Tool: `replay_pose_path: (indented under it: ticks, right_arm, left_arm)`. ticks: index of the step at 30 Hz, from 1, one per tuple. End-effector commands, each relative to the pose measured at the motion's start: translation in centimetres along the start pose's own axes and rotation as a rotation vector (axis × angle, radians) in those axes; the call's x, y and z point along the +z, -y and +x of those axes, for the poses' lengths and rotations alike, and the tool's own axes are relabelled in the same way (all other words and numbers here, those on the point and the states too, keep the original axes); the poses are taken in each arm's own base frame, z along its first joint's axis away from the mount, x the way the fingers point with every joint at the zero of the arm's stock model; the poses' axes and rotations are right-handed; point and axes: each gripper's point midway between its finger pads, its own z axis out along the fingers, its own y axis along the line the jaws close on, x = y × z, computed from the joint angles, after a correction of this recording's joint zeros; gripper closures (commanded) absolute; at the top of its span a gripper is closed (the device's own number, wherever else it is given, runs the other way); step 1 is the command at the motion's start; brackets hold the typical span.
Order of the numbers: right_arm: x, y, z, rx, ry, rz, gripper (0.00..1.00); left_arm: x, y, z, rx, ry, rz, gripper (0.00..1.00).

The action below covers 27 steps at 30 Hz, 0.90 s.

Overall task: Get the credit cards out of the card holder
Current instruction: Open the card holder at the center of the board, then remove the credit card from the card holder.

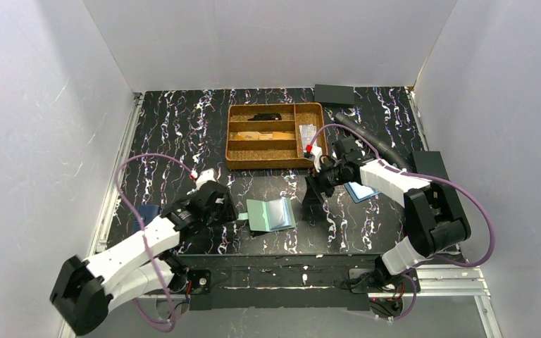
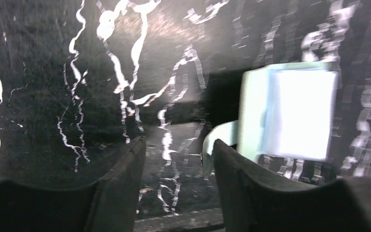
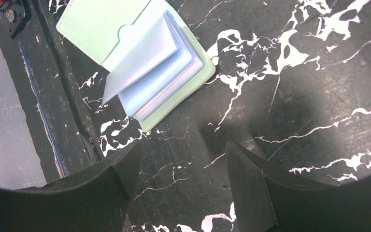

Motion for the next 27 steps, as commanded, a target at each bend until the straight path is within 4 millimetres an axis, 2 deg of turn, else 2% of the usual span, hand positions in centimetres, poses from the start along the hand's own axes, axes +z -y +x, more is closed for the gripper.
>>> replay_pose_path:
  ticks: [1, 4, 8, 10, 13, 16, 20, 27]
  right_arm:
    - [0.0, -0.3, -0.3, -0.048, -0.005, 0.008, 0.28]
    - [0.0, -0.4, -0.3, -0.05, -0.006, 0.008, 0.29]
    - [0.0, -0.3, -0.3, -0.051, -0.005, 0.012, 0.3]
    - [0.1, -0.3, -0.3, -0.049, -0.005, 0.013, 0.3]
    - [0.1, -0.2, -0.3, -0.048, -0.008, 0.015, 0.3]
    - [0.1, -0.1, -0.2, -0.048, -0.01, 0.021, 0.3]
    - [0.1, 0.1, -0.2, -0.047, -0.014, 0.03, 0.3]
    - [0.2, 0.3, -0.1, -0.041, -0.022, 0.038, 0.3]
  left_arm:
    - [-4.0, 1.7, -2.8, 0.022, 0.097, 0.123, 0.44]
    - [-6.0, 3.7, -3.0, 0.068, 0.121, 0.278, 0.38]
    - [-8.6, 8.4, -2.5, 0.112, 0.087, 0.563, 0.29]
    - [-9.4, 10.8, -1.8, 0.111, 0.023, 0.683, 0.28]
    - [-9.9, 13.6, -0.7, 0.131, -0.061, 0.752, 0.3]
    - [-8.4, 15.1, 1.2, 0.292, -0.053, 0.634, 0.3]
    - [-5.0, 15.0, 2.9, 0.423, -0.062, 0.379, 0.28]
    - [-0.3, 13.8, 2.0, 0.508, 0.033, 0.03, 0.2]
